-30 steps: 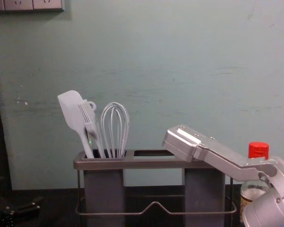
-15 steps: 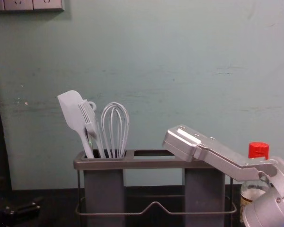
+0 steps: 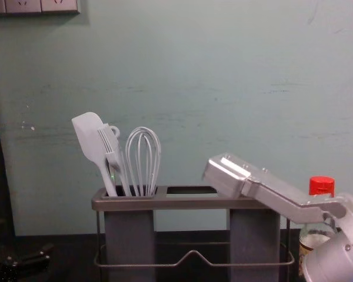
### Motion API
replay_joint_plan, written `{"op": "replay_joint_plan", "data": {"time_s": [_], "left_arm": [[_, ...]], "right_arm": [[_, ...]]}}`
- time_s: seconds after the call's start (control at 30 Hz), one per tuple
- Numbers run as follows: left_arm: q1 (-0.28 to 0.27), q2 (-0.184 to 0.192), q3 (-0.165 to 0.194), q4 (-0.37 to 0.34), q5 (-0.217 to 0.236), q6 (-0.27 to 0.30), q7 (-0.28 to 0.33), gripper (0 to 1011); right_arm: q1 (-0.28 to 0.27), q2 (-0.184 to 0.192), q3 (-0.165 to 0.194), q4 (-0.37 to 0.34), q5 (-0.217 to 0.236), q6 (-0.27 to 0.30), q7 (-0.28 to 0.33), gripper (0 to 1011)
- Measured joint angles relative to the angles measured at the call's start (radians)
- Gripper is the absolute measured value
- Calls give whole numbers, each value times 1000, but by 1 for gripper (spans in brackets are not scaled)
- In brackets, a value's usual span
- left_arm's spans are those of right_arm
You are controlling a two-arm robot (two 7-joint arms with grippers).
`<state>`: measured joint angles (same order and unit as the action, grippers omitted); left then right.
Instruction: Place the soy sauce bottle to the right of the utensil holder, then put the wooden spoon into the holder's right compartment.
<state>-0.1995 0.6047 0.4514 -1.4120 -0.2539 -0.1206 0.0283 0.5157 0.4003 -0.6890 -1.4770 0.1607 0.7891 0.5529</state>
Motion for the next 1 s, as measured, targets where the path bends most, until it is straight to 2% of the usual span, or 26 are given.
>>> {"op": "replay_joint_plan", "data": {"time_s": [0.17, 0.27, 0.37, 0.4, 0.43, 0.5, 0.53, 0.63, 0.67, 0.7, 0.73, 0.87, 0.9, 0.93, 1.0], "left_arm": [[0, 0, 0, 0, 0, 0, 0, 1011], [0, 0, 0, 0, 0, 0, 0, 1011], [0, 0, 0, 0, 0, 0, 0, 1011], [0, 0, 0, 0, 0, 0, 0, 1012], [0, 0, 0, 0, 0, 0, 0, 1012], [0, 0, 0, 0, 0, 0, 0, 1012], [0, 0, 0, 0, 0, 0, 0, 1012], [0, 0, 0, 0, 0, 0, 0, 1011], [0, 0, 0, 0, 0, 0, 0, 1011], [0, 0, 0, 0, 0, 0, 0, 1011], [0, 0, 0, 0, 0, 0, 0, 1011], [0, 0, 0, 0, 0, 0, 0, 1012], [0, 0, 0, 0, 0, 0, 0, 1012], [0, 0, 0, 0, 0, 0, 0, 1011], [0, 0, 0, 0, 0, 0, 0, 1011]], "right_arm": [[-36, 12, 38, -52, 8, -42, -2, 837], [-75, 30, 75, -120, 23, -91, -12, 837], [-99, 43, 96, -161, 32, -132, -18, 837], [-116, 53, 109, -186, 41, -169, -19, 837], [-116, 53, 109, -186, 41, -169, -19, 838], [-144, 69, 131, -222, 54, -238, -23, 838], [-163, 77, 146, -242, 65, -290, -26, 837], [-192, 90, 169, -267, 80, -368, -31, 837], [-211, 99, 183, -282, 89, -427, -36, 838], [-220, 103, 190, -289, 93, -454, -39, 837], [-237, 109, 205, -300, 104, -505, -41, 837], [-264, 118, 230, -314, 127, -593, -47, 837], [-280, 120, 248, -321, 142, -652, -49, 837], [-280, 120, 248, -321, 142, -652, -49, 837], [-292, 118, 262, -322, 158, -705, -53, 837]]}}
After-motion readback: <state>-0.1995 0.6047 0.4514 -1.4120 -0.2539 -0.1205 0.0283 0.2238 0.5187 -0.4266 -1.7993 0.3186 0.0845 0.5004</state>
